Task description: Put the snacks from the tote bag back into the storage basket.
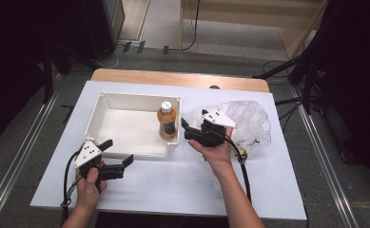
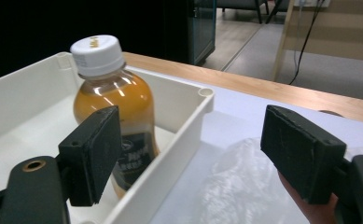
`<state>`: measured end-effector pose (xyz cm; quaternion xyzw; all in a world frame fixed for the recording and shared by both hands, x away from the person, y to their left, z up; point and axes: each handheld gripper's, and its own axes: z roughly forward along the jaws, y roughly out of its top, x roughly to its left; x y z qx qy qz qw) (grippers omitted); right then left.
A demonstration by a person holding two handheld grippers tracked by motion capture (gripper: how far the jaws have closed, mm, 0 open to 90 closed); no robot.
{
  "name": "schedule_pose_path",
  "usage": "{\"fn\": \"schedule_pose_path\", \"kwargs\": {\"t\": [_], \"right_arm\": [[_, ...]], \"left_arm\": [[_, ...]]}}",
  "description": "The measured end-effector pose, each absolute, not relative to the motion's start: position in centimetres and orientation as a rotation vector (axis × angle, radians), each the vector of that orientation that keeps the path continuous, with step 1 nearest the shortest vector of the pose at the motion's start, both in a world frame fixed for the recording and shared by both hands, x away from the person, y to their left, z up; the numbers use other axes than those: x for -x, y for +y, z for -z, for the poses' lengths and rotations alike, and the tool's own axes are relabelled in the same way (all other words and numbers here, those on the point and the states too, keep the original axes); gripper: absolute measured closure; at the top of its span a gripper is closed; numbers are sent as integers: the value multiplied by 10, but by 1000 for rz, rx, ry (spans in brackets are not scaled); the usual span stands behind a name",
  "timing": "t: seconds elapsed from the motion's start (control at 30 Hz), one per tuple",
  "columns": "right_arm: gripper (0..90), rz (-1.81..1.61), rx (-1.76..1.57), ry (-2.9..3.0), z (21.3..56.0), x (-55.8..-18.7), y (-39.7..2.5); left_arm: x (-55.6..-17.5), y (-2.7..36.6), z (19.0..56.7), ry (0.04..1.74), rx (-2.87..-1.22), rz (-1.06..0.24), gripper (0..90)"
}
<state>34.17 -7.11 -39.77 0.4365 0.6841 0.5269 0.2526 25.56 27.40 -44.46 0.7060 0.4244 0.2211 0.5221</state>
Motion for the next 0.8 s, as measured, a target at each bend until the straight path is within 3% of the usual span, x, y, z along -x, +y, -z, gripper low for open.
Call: {"fn": "schedule_pose_path", "kwargs": {"t": [0.8], "right_arm": [[201, -1383, -1243, 1788, 400, -318, -127]], "left_arm": [[-256, 272, 447, 1019, -1703, -535, 15]]}}
